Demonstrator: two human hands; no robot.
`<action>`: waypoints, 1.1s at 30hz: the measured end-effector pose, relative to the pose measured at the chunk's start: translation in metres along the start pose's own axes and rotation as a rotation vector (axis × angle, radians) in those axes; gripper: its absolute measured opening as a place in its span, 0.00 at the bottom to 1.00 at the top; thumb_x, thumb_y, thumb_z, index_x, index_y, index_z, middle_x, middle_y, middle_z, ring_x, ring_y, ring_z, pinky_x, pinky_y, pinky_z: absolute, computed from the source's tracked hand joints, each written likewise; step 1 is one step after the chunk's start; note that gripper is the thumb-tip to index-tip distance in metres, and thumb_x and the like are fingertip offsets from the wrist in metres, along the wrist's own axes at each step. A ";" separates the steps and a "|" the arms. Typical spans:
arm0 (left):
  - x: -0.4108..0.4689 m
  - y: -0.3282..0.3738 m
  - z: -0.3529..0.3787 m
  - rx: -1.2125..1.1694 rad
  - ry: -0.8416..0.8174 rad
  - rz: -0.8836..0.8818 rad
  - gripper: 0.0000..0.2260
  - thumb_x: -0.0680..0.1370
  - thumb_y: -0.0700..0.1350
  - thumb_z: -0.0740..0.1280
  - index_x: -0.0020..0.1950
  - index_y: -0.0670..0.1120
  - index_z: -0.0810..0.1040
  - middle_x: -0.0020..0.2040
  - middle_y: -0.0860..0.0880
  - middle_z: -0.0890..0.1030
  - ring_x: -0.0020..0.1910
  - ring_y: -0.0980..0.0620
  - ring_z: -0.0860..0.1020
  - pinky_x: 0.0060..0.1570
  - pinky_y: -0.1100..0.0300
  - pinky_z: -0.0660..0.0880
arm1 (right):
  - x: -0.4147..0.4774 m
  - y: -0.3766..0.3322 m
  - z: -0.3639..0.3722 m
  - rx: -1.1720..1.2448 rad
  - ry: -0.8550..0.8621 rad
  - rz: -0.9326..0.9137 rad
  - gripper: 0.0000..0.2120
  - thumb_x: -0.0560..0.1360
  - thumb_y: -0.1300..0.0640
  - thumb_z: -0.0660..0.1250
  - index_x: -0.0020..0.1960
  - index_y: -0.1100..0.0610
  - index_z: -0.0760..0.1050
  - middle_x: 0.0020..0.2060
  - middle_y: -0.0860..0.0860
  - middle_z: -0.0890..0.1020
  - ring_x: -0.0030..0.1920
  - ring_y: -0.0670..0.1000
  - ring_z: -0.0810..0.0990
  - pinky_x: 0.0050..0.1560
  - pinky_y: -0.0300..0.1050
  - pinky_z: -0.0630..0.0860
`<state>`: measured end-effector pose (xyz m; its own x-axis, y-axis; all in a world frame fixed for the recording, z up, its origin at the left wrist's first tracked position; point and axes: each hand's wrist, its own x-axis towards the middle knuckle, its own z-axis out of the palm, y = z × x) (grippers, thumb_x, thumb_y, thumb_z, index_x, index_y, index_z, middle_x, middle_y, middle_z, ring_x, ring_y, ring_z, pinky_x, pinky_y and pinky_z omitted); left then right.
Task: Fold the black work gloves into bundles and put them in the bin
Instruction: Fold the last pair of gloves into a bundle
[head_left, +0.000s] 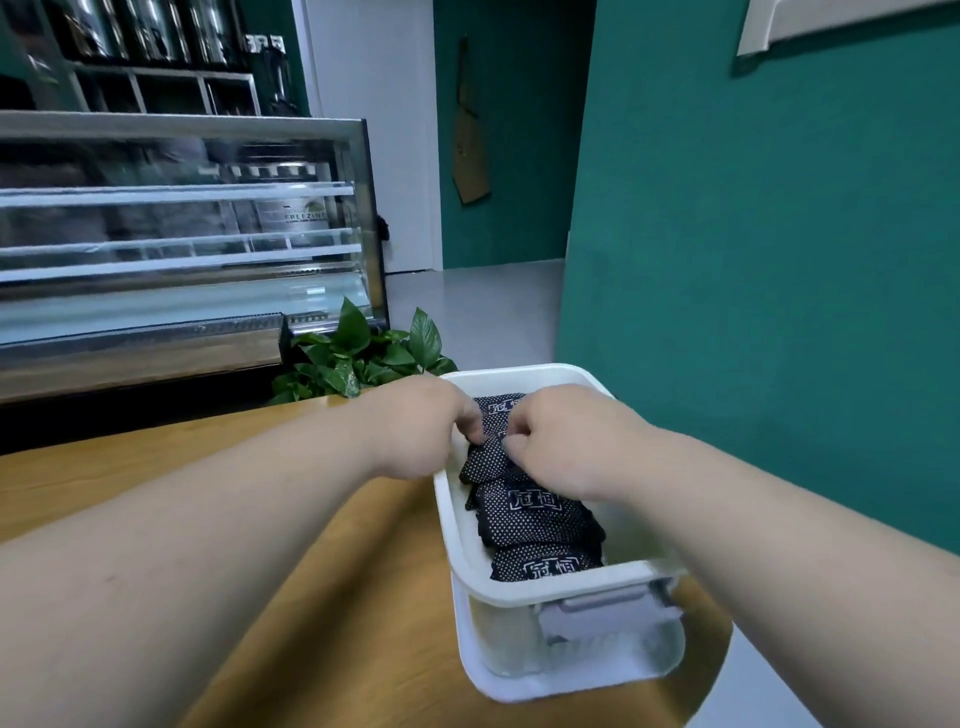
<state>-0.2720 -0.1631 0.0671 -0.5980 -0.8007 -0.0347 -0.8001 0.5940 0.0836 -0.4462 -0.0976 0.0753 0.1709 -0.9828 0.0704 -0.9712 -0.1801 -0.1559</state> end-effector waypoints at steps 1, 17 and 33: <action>-0.006 -0.006 0.001 0.031 -0.006 0.036 0.25 0.69 0.34 0.59 0.57 0.56 0.81 0.58 0.54 0.80 0.60 0.51 0.75 0.59 0.53 0.74 | -0.009 -0.014 -0.002 0.022 -0.025 -0.022 0.17 0.79 0.45 0.59 0.37 0.53 0.74 0.33 0.47 0.75 0.39 0.53 0.76 0.33 0.44 0.66; -0.030 -0.046 0.012 0.337 0.132 0.188 0.11 0.78 0.57 0.66 0.57 0.55 0.78 0.54 0.54 0.75 0.62 0.53 0.72 0.64 0.55 0.62 | -0.063 -0.102 0.003 -0.232 -0.094 0.098 0.11 0.78 0.59 0.61 0.58 0.55 0.78 0.55 0.53 0.81 0.54 0.56 0.80 0.46 0.44 0.71; -0.248 -0.088 -0.016 0.211 0.340 -0.072 0.12 0.78 0.57 0.67 0.44 0.50 0.77 0.45 0.53 0.76 0.52 0.50 0.76 0.41 0.59 0.65 | -0.081 -0.173 0.000 -0.276 0.005 -0.301 0.10 0.74 0.63 0.59 0.50 0.49 0.65 0.43 0.51 0.78 0.47 0.58 0.78 0.41 0.46 0.67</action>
<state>-0.0524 -0.0177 0.0843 -0.5187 -0.8001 0.3012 -0.8527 0.5098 -0.1142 -0.2919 0.0133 0.0969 0.4542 -0.8875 0.0776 -0.8861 -0.4410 0.1430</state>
